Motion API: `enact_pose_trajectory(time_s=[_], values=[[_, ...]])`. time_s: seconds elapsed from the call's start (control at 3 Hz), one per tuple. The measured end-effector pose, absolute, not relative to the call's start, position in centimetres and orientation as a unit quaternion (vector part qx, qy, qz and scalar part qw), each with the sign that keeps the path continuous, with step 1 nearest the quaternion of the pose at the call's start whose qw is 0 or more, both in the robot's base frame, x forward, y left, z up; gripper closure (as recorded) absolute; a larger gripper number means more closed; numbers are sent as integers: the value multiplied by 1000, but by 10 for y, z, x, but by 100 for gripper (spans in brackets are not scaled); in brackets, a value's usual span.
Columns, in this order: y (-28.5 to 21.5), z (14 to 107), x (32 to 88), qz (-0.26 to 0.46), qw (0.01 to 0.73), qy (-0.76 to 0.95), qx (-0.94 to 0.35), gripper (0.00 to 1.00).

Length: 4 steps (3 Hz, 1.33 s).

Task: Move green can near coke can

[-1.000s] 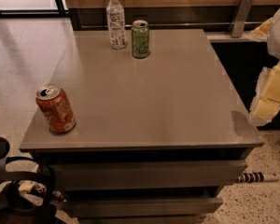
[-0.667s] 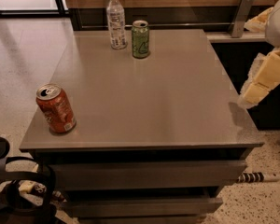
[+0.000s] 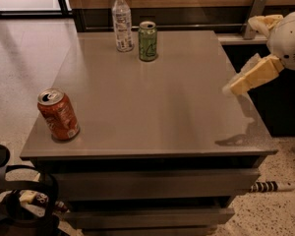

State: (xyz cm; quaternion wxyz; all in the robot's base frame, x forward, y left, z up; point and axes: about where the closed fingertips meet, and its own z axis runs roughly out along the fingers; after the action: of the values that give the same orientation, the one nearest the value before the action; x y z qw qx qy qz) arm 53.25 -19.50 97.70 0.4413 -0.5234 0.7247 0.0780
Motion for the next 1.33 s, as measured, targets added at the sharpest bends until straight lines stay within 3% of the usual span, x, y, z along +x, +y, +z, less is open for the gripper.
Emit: enact_pose_trajectory(time_s=[0.33,1.0,1.33], values=[[-192,985,579,96,529,705,-463,0],[-197,988,603,113,558,714,-408,0],[-196,990,641,126,562,713,-399,0]])
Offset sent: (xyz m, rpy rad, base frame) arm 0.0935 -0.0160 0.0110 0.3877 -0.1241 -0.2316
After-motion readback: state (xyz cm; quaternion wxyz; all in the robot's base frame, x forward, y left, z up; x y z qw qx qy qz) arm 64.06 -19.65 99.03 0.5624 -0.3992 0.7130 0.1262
